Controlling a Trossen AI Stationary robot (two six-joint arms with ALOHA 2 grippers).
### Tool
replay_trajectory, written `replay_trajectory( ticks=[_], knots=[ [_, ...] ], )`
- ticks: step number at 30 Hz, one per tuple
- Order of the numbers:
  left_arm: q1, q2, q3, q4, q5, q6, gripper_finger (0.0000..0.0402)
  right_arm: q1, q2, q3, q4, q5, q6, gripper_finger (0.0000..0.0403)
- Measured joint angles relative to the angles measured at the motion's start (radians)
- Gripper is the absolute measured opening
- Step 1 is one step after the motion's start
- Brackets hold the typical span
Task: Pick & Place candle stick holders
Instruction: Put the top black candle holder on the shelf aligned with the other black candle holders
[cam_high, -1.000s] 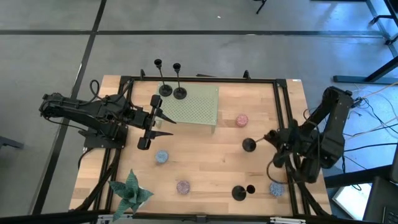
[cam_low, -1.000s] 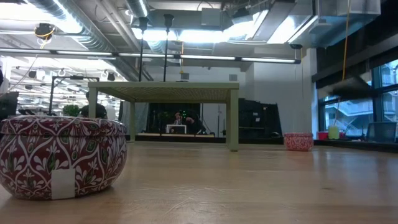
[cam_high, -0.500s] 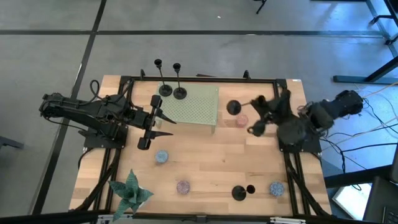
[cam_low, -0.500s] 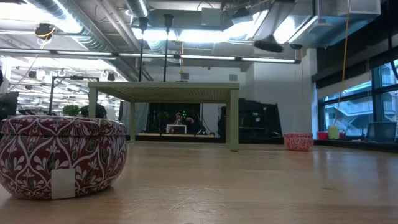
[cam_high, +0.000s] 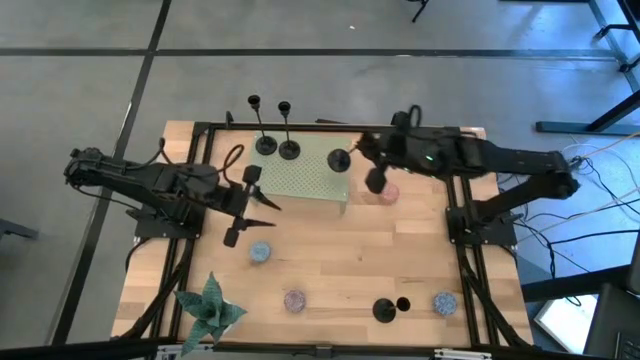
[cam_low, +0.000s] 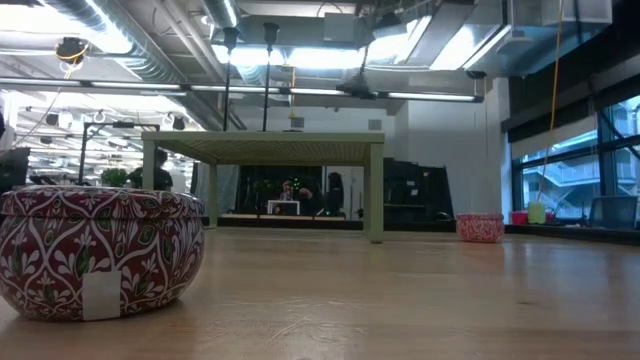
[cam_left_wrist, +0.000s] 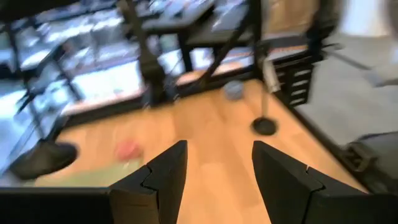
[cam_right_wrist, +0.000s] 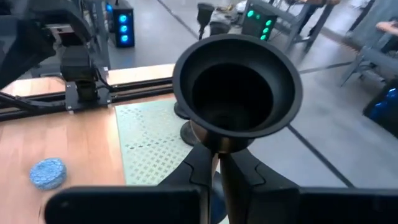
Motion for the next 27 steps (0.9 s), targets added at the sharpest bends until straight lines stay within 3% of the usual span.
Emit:
replay_trajectory(
  ticks=[5,8,14,21,27],
  knots=[
    [-0.04,0.007,0.0,-0.055,-0.211,-0.079,0.0178,-0.113,0.106,0.0,0.087,-0.156,-0.04,0.0019],
    [-0.066,0.006,-0.001,-0.064,-0.272,-0.104,0.0178,-0.173,0.155,0.0,0.133,-0.249,-0.039,0.0019],
    [-0.105,0.006,-0.001,-0.067,-0.289,-0.118,0.0178,-0.267,0.179,0.0,0.196,-0.304,-0.037,0.0019],
    [-0.11,0.006,-0.001,-0.067,-0.339,-0.11,0.0178,-0.361,0.187,0.0,0.242,-0.447,0.014,0.0019],
    [-0.11,0.006,-0.001,-0.067,-0.339,-0.11,0.0178,-0.37,0.237,0.0,0.227,-0.459,-0.004,0.0019]
  ],
)
